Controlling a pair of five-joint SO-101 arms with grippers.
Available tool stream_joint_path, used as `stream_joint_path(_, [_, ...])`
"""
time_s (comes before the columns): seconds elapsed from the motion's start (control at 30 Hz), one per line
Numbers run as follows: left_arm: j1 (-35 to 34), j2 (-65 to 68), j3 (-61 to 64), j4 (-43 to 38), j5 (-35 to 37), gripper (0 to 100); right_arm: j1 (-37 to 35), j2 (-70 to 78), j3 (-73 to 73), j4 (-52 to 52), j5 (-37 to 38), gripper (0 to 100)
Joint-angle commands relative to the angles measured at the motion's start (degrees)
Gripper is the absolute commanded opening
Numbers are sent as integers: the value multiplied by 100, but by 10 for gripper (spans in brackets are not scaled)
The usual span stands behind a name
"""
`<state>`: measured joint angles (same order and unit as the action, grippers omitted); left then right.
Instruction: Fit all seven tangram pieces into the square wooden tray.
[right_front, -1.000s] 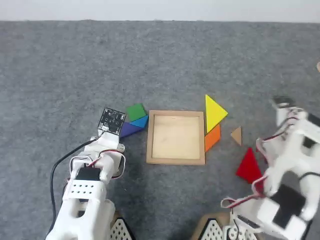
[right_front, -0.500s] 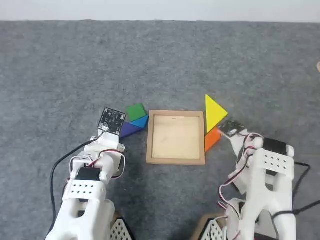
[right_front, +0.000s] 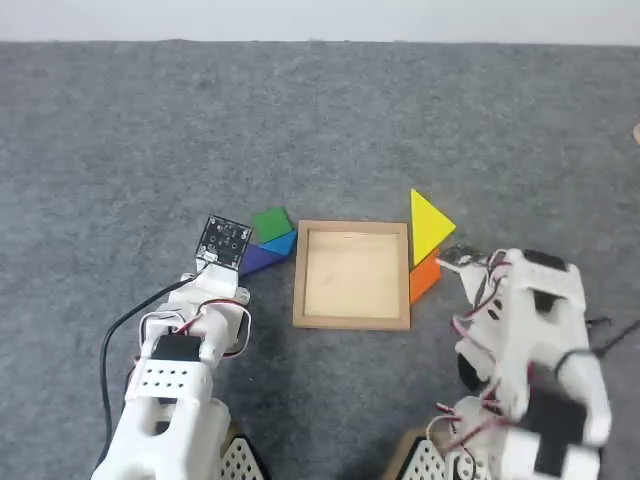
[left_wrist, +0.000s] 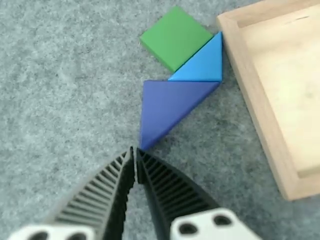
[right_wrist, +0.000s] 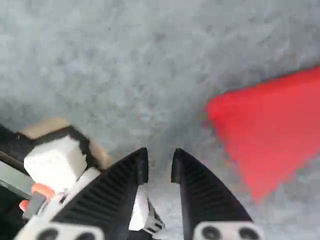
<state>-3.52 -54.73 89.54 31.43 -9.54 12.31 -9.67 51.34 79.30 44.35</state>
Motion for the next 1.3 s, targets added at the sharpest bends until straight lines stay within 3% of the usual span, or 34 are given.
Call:
stream_joint_path(0.0, [0,9,-242,-88,9,14,75,734,-598,-391,-299,101])
stream_joint_path(0.43, [0,9,-242,-88,9,14,1622,2299,-3411,-514,-396,101])
stream_joint_path(0.63, [0,9,-242,-88,9,14,1807,2273,-4018,-523,-607,101])
stream_joint_path(0.8, [0,9,-242,-88,9,14,1552,2070,-4026,-400,-738,105])
stream_joint_path(0.97, [0,9,-242,-88,9,14,1288,1420,-3604,-374,264,106])
stream_joint_path(1.17, [0,9,-242,-88,9,14,1253,198,-3147,-242,2365,107])
stream_joint_path(1.27, [0,9,-242,-88,9,14,1095,-40,-2971,-470,2673,172])
